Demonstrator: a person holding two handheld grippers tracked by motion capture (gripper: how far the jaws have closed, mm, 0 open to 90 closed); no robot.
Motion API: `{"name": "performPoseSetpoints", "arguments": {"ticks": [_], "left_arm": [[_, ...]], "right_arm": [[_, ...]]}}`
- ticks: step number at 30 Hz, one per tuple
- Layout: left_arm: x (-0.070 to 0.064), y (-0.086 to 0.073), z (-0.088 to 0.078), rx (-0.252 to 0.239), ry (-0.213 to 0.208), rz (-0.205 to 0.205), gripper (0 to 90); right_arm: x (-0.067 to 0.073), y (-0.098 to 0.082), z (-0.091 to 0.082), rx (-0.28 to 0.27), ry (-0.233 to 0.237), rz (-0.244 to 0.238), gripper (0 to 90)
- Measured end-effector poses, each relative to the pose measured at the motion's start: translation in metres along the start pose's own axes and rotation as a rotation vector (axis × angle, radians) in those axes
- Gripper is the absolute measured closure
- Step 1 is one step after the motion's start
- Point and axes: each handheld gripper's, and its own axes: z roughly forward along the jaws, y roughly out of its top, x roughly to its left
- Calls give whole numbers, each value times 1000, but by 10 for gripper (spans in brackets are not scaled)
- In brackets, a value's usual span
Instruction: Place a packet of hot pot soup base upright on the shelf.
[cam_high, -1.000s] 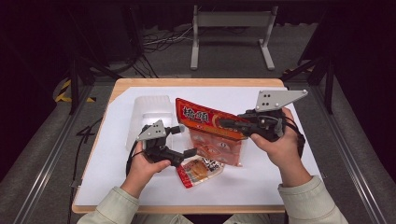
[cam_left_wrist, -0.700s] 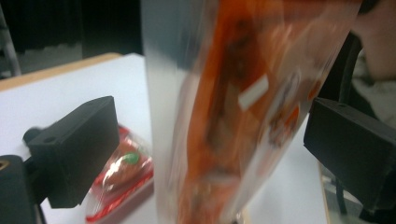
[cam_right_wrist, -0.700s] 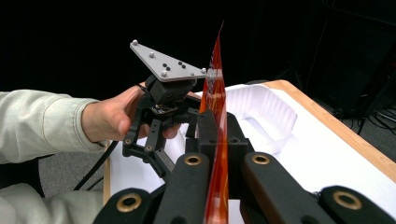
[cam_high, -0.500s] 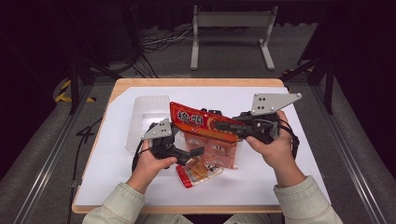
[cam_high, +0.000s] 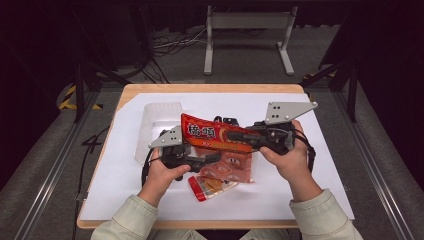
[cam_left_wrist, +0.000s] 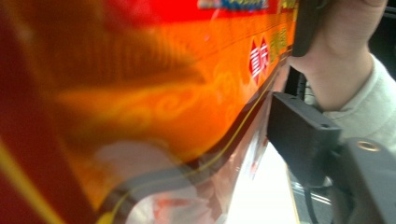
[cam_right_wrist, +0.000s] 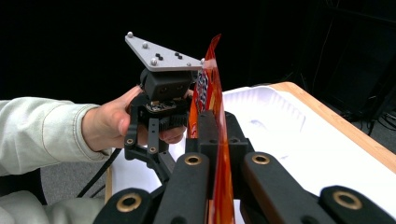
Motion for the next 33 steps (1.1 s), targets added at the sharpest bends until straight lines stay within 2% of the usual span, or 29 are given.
{"name": "performPoseSetpoints", "arguments": {"ticks": [1,2,5,6,8,9,10,13,26,33], "left_arm": [[0,0,0,2,-2,2,356],[-1,0,0,6,-8,7,425],[-2,2,-1,27,-27,39,550],[-3,2,-1,31,-29,44,550],[-4,2,-2,32,-31,58,610],[-5,4,-2,43,-35,81,610],[-5,4,-2,43,-35,81,660],[-6,5,-3,59,-48,91,697],[-9,10,-5,101,-20,97,714],[-12,14,-4,96,2,99,716]], "right_arm": [[0,0,0,0,0,0,900],[0,0,0,-2,-1,0,900],[0,-1,0,-7,-9,2,900],[0,-1,0,-7,-9,2,900],[-1,-2,0,-10,-12,5,900],[-2,-2,-1,-14,-12,8,900],[-2,-2,-1,-14,-12,8,900],[-3,-4,-1,-15,-13,15,900],[-6,-7,0,-15,-19,13,900],[-8,-7,-3,-31,-33,14,849]]}}
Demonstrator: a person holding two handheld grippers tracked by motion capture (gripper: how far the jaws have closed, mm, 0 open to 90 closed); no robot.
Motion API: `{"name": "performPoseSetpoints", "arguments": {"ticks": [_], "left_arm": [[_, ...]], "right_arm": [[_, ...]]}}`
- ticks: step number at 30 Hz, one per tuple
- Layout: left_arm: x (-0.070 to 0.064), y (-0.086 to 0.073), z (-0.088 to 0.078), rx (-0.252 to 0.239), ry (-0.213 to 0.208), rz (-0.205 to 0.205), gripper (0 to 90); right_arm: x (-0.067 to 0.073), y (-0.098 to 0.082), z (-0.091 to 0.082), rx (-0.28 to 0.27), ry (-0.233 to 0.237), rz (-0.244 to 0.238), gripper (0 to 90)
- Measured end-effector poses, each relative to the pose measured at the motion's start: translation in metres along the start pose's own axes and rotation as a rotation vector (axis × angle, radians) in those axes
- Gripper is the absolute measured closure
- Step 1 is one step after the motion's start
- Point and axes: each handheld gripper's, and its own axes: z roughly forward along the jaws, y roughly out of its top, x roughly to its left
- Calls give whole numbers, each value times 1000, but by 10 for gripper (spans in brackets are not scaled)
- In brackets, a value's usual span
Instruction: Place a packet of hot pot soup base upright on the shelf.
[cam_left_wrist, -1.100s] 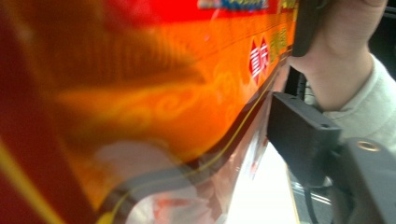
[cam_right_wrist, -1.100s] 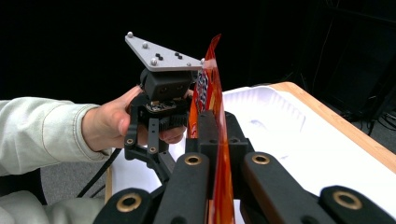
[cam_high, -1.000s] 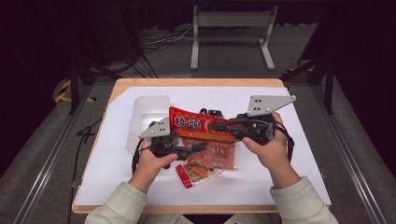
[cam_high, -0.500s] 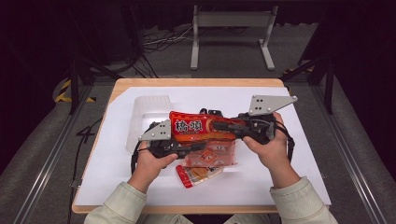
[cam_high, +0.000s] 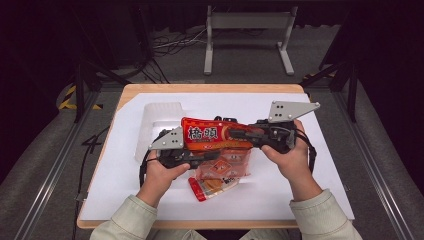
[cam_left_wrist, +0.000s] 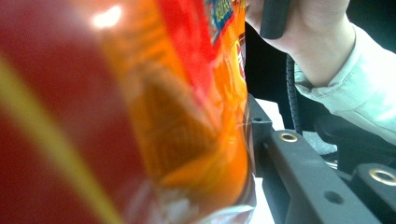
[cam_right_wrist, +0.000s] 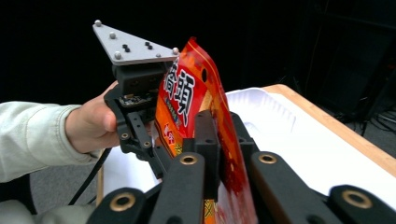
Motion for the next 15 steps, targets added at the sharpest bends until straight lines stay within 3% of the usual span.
{"name": "performPoseSetpoints", "arguments": {"ticks": [7,10,15], "left_arm": [[4,5,1,-1,5,-4,716],[7,5,-4,0,14,-1,716],[10,6,-12,-13,42,-1,716]], "right_arm": [[-10,-6,-12,-20,-56,22,658],[-12,-12,-18,-16,-104,23,599],[-20,-27,-30,-19,-158,68,519]]}}
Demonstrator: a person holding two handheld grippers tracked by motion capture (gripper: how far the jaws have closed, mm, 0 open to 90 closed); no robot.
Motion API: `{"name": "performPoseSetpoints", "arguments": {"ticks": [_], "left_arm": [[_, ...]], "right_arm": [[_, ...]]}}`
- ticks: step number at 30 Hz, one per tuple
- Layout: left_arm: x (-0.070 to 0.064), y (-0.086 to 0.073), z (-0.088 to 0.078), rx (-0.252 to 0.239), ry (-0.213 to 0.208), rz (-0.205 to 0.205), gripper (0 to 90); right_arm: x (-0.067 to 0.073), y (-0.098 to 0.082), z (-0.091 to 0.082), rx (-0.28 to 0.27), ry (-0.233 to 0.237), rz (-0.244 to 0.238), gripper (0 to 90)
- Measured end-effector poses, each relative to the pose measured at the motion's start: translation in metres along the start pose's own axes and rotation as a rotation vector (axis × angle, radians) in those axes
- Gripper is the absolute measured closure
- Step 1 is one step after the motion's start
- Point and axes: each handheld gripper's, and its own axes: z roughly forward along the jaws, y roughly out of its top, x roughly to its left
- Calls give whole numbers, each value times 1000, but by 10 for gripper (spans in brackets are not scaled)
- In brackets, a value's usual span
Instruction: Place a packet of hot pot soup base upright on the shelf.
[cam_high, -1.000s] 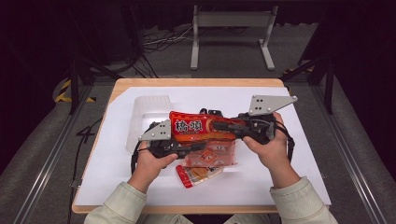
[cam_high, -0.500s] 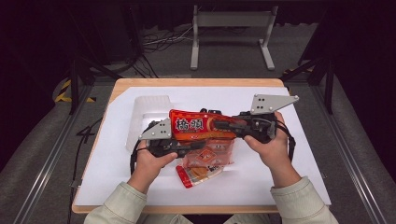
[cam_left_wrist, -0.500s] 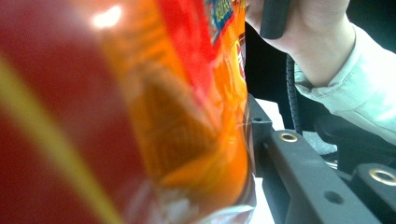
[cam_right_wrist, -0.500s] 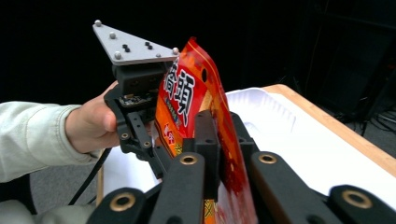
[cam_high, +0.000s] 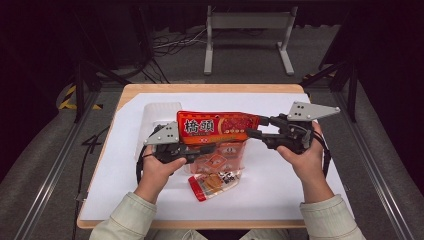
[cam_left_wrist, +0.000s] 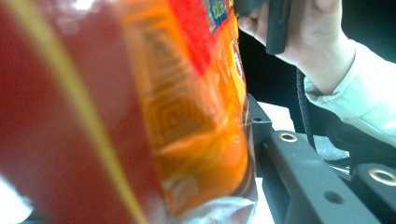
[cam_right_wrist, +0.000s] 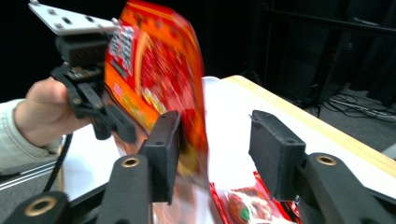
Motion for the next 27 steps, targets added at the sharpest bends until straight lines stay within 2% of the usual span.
{"name": "performPoseSetpoints", "arguments": {"ticks": [5,7,11,27], "left_arm": [[2,0,-8,-9,24,-5,716],[4,0,-12,-23,40,-9,716],[4,1,-17,-35,45,-10,716],[4,10,-21,-50,34,-6,717]], "right_arm": [[-5,-18,-7,7,-45,12,491],[-8,-23,-7,31,-58,19,487],[-12,-29,-5,53,-89,23,487],[-19,-34,-6,55,-94,50,485]]}}
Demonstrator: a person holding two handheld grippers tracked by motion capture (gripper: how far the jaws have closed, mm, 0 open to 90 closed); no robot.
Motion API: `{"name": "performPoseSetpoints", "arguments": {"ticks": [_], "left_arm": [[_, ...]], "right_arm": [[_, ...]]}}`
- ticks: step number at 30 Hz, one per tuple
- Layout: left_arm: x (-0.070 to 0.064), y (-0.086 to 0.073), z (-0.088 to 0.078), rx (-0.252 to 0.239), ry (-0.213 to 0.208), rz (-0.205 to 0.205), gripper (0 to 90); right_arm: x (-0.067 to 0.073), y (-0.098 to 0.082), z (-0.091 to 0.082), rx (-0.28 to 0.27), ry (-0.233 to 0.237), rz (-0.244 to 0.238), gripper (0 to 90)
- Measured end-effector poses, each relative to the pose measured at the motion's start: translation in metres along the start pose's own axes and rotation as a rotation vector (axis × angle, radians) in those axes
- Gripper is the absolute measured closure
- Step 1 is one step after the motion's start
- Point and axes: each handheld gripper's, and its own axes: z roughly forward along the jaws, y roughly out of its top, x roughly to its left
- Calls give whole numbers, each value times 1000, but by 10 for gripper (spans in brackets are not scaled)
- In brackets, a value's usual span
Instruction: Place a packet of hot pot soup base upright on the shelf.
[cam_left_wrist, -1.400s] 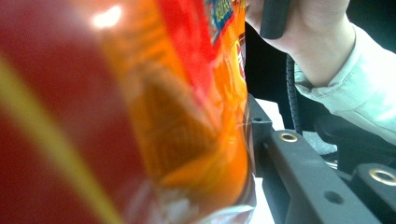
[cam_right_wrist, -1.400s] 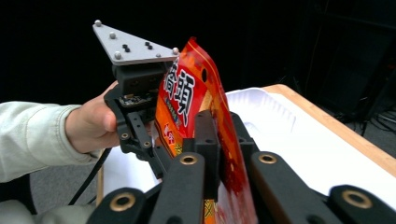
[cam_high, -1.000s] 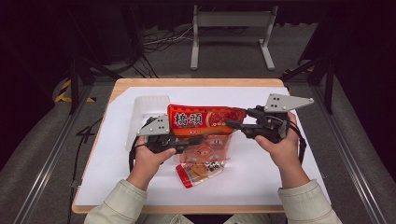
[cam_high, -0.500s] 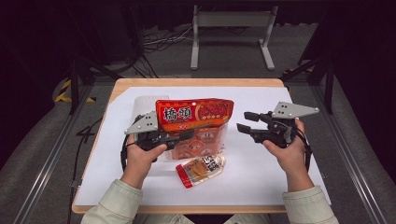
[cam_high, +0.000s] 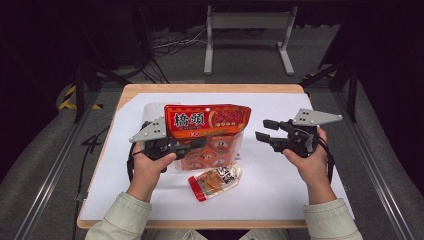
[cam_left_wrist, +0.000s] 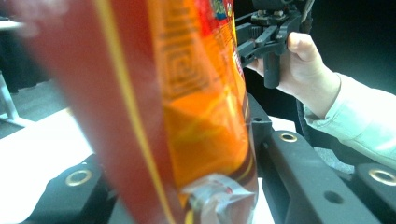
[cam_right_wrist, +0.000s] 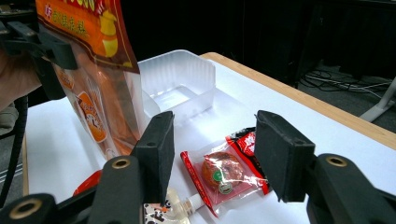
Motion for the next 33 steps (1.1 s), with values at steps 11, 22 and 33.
{"name": "performPoseSetpoints", "arguments": {"ticks": [11,22,33], "left_arm": [[11,23,1,-6,37,-9,717],[23,41,5,-8,44,-35,717],[44,51,1,-27,111,-46,716]], "right_arm": [[-4,-3,1,9,-5,12,485],[-6,-4,1,10,-2,15,484],[-8,-6,-1,6,4,26,484]]}}
